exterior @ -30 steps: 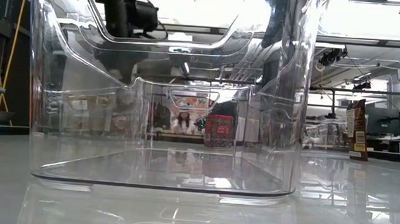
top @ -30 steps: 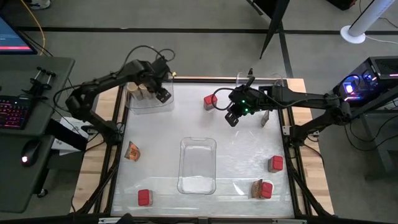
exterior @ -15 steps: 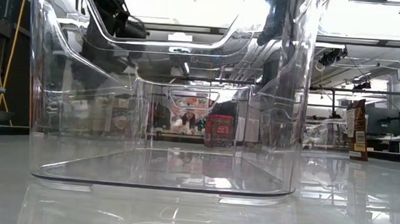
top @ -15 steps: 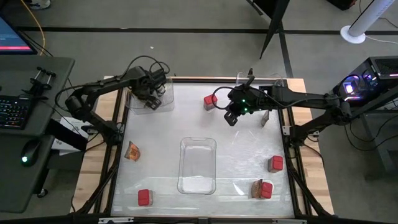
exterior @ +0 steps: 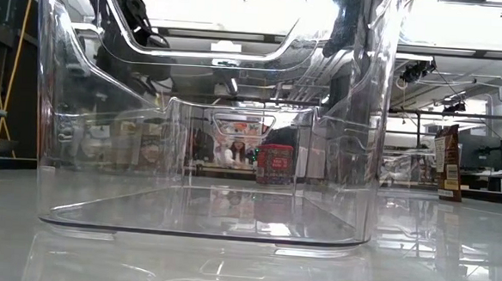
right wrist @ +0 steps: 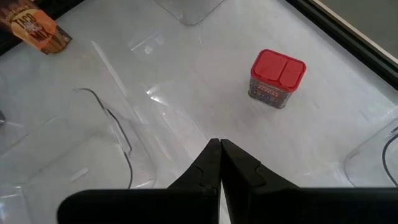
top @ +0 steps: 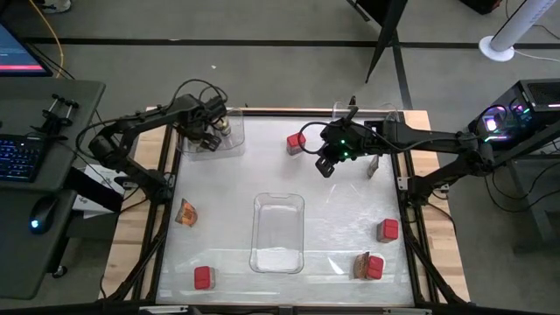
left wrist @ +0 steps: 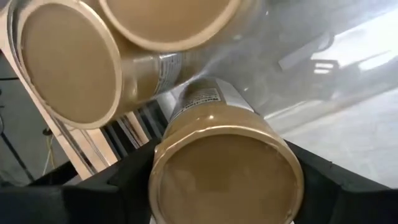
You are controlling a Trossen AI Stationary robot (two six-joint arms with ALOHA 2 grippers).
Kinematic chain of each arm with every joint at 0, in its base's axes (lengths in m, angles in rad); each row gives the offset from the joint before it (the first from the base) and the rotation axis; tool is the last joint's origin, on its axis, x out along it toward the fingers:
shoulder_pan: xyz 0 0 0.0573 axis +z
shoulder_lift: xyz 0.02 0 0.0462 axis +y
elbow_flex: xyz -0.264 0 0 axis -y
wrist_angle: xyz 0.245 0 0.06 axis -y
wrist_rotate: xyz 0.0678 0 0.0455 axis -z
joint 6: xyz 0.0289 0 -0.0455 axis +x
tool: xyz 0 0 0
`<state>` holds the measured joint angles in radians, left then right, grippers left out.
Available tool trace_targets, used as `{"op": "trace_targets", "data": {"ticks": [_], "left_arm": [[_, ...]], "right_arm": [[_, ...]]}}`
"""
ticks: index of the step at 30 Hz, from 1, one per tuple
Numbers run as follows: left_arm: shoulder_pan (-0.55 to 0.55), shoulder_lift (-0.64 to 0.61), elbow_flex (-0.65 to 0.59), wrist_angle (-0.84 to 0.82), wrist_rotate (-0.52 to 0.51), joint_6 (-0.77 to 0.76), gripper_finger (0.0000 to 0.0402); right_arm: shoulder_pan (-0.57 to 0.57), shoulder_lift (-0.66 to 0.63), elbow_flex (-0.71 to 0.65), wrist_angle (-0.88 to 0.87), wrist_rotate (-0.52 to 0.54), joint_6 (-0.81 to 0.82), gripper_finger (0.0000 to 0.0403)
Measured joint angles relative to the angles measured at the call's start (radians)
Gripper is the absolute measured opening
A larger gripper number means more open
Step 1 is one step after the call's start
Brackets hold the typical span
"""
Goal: Sort spices by type
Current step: Put the gold seasoning bottle into the top left transparent bin
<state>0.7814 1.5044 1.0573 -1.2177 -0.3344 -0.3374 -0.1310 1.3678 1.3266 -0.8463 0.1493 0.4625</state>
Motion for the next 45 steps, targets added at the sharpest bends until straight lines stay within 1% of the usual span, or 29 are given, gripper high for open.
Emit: {"op": "trace_targets", "data": {"ticks": [4,7,18,23,30,37,39,43,45], "left_arm": [[0.006,-0.008,0.000,-0.011,0.010,0.024,0.0288],[0.006,-0.018,0.000,-0.011,0.011,0.023,0.0296],[0.007,-0.120,0.010,-0.017,0.003,0.006,0.0297],[0.008,-0.161,0.049,-0.015,-0.044,0.001,0.0297],[0.032,-0.169,0.043,-0.032,0.030,-0.001,0.0298],[0.036,-0.168,-0.023,-0.035,0.072,-0.027,0.0298],[0.037,-0.169,-0.045,-0.021,0.057,-0.028,0.0298],[0.037,-0.168,-0.056,0.003,-0.033,-0.054,0.0298],[0.037,-0.168,-0.056,0.004,-0.037,-0.040,0.0298]], "right_arm": [[0.000,0.000,0.000,0.000,0.001,-0.017,0.0000],[0.000,0.000,0.000,0.000,0.003,-0.019,0.0000],[0.000,0.000,0.000,0.004,0.002,-0.019,0.0000],[0.000,0.000,0.000,0.027,0.002,-0.018,0.0000],[0.000,0.000,0.000,0.040,-0.001,-0.008,0.0000],[0.000,0.000,0.000,0.040,-0.005,-0.007,0.0000],[0.000,0.000,0.000,0.040,-0.005,-0.007,0.0000],[0.000,0.000,0.000,0.040,-0.007,-0.007,0.0000],[0.000,0.000,0.000,0.040,-0.009,-0.007,0.0000]]}}
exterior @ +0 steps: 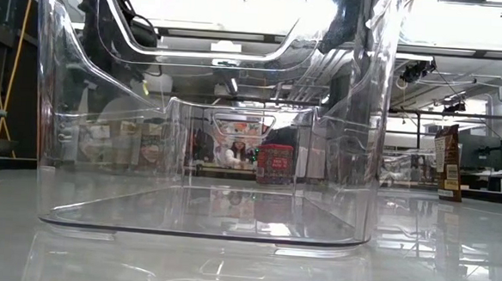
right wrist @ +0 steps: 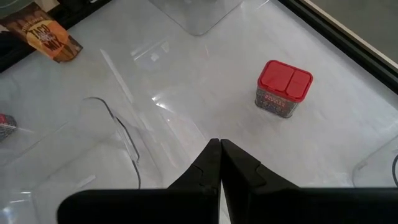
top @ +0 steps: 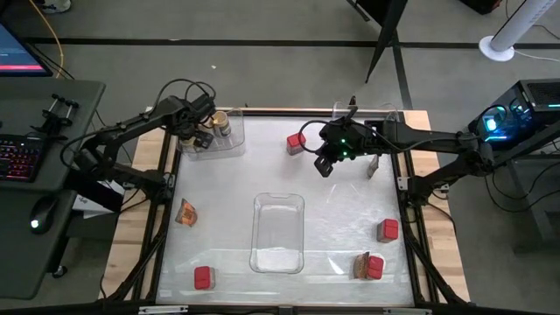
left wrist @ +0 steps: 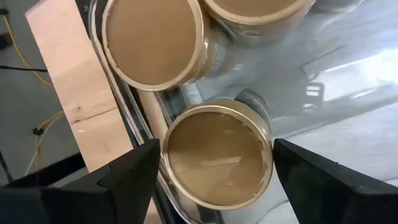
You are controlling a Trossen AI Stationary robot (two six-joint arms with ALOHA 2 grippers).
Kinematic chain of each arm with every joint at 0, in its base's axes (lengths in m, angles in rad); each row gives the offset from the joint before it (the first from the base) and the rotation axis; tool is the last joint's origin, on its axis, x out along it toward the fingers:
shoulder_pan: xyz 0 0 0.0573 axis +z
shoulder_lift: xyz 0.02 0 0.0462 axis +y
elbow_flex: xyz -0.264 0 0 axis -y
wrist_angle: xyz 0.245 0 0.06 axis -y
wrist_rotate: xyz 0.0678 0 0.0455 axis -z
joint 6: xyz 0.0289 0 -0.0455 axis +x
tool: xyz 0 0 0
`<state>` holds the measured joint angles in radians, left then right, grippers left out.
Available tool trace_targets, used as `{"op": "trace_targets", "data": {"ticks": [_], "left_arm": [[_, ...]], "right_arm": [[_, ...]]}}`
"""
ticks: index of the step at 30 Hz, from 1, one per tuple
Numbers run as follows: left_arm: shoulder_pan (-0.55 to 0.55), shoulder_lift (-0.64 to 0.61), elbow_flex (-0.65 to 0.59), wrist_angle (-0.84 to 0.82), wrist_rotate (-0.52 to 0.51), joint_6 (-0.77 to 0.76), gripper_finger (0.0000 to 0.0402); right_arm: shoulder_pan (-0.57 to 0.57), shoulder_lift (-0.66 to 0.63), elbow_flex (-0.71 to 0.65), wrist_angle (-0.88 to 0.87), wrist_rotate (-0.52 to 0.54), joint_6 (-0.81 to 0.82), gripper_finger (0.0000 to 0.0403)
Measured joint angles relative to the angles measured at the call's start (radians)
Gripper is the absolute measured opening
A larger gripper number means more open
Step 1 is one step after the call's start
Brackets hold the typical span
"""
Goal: Sort spices by type
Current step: Put the gold seasoning bottle into the top left transparent bin
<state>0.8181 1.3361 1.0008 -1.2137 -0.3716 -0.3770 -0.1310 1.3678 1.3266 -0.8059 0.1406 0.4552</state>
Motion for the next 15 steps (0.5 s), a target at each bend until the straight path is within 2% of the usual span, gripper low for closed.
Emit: {"op": "trace_targets", "data": {"ticks": [11,13,15], "left_arm": [[0.001,0.000,0.110,0.002,-0.050,0.071,0.0298],[0.000,-0.001,0.150,-0.023,-0.016,0.066,0.0298],[-0.002,-0.013,0.182,-0.039,0.065,0.038,0.0298]], "right_arm": [[0.000,0.000,0.000,0.003,0.000,-0.009,0.0000],[0.000,0.000,0.000,0.003,0.000,-0.009,0.0000],[0.000,0.000,0.000,0.003,0.000,-0.010,0.0000]]}}
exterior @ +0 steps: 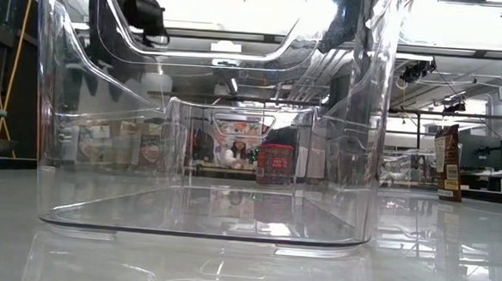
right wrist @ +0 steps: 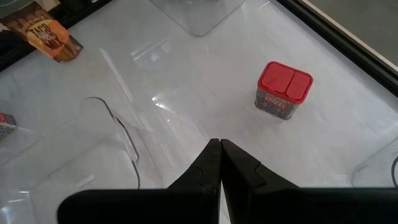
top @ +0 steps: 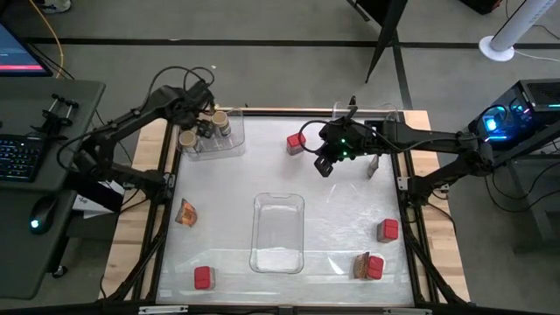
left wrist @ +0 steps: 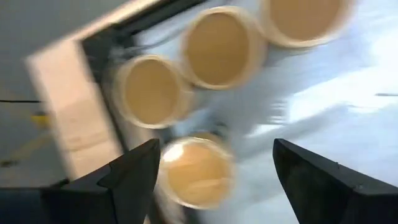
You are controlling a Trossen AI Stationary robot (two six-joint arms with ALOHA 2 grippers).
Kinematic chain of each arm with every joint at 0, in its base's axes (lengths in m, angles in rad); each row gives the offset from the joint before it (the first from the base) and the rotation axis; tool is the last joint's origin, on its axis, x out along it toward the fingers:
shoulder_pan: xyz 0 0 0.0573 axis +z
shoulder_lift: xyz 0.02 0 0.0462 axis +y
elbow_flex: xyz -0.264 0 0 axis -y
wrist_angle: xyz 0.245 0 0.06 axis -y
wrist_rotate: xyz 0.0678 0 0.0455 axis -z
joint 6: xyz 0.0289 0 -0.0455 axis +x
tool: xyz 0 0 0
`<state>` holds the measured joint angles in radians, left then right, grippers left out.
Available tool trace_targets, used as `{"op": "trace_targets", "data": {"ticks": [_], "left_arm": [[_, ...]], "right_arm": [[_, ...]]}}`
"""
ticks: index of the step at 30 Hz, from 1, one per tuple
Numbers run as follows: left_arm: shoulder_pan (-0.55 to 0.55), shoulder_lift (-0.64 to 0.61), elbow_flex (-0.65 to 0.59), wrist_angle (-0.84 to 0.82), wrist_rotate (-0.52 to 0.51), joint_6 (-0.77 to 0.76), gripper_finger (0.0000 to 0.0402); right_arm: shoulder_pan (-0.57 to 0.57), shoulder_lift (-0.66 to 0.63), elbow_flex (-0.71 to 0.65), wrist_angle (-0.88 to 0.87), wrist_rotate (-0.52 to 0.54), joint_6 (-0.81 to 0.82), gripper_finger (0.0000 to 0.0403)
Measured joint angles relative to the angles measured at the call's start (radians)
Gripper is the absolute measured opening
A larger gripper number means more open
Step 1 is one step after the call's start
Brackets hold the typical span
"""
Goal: Sort spices by type
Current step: Put the gold seasoning bottle into the top left transparent bin
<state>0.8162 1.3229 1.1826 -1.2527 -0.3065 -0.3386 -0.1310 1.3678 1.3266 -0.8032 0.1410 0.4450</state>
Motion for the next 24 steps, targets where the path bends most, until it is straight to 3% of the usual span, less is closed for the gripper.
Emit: {"op": "trace_targets", "data": {"ticks": [3,5,7,11,15,21,24], "left_arm": [[-0.023,-0.039,0.012,-0.009,0.161,-0.020,0.0298],[-0.051,-0.070,0.011,-0.042,0.215,-0.046,0.0298],[-0.088,-0.098,0.010,-0.106,0.218,-0.092,0.0298],[-0.166,-0.155,-0.011,-0.159,0.131,-0.220,0.0277],[-0.214,-0.213,-0.122,-0.115,0.104,-0.352,0.0206],[-0.236,-0.256,-0.292,-0.020,0.082,-0.499,0.0026],[-0.238,-0.274,-0.324,0.085,0.028,-0.522,0.0016]], "right_arm": [[0.000,0.000,0.000,0.000,0.000,-0.001,0.0000],[0.000,0.000,0.000,0.000,0.001,-0.001,0.0000],[0.000,0.000,0.000,0.000,0.001,-0.003,0.0000],[0.000,0.000,0.000,0.001,0.008,-0.009,0.0000],[0.000,0.000,0.000,0.005,0.016,-0.009,0.0000],[0.000,0.000,0.000,0.007,0.016,-0.009,0.0000],[0.000,0.000,0.000,0.012,0.016,-0.009,0.0000]]}}
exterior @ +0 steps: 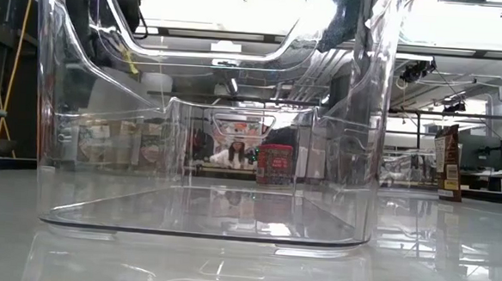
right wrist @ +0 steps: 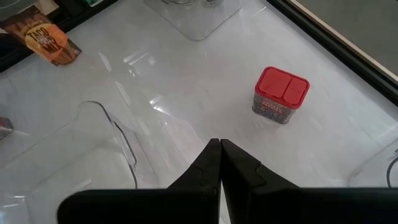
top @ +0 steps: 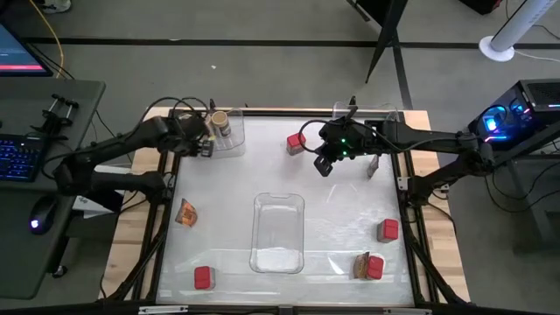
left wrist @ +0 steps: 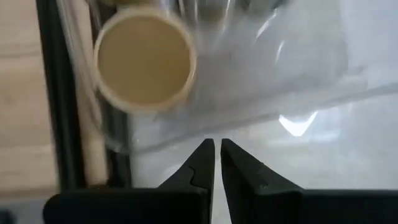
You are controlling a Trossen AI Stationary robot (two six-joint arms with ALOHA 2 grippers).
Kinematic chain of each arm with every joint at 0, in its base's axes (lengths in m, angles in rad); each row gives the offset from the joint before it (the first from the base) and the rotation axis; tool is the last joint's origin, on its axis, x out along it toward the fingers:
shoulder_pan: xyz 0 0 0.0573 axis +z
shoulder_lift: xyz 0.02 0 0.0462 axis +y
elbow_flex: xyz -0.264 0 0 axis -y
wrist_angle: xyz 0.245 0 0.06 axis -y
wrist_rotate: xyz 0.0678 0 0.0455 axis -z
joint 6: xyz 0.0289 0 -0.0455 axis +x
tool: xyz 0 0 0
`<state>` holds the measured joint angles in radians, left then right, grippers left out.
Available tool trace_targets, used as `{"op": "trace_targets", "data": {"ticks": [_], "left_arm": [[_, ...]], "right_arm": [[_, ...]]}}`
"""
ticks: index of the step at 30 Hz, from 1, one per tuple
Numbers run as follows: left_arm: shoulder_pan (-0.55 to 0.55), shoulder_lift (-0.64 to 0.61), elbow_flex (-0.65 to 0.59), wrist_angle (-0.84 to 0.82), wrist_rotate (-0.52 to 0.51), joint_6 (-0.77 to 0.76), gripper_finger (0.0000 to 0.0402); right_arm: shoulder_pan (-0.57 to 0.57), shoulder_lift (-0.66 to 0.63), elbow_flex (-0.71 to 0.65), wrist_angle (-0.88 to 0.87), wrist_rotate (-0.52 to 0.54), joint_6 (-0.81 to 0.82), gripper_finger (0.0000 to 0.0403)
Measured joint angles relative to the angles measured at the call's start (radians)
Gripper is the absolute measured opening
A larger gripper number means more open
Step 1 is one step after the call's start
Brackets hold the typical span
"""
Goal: Sort spices by type
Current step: Put the gold seasoning bottle into the top left transparent bin
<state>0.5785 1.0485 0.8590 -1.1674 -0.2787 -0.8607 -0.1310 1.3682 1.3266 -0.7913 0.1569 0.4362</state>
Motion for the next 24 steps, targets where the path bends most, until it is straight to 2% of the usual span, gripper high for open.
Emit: {"op": "trace_targets", "data": {"ticks": [4,8,18,24], "left_arm": [[0.005,0.000,-0.017,0.021,-0.066,-0.020,0.0003],[0.005,0.000,-0.035,0.015,-0.077,-0.038,0.0001],[0.049,-0.001,-0.144,0.125,-0.070,-0.073,0.0000],[0.051,0.000,-0.146,0.173,-0.129,-0.056,0.0000]], "right_arm": [[0.000,0.000,0.000,0.001,-0.001,0.000,0.0000],[0.000,0.000,0.000,0.001,-0.002,0.000,0.0000],[0.000,0.000,0.000,0.002,-0.005,0.000,0.0000],[0.000,0.000,0.000,0.003,-0.006,0.000,0.0000]]}}
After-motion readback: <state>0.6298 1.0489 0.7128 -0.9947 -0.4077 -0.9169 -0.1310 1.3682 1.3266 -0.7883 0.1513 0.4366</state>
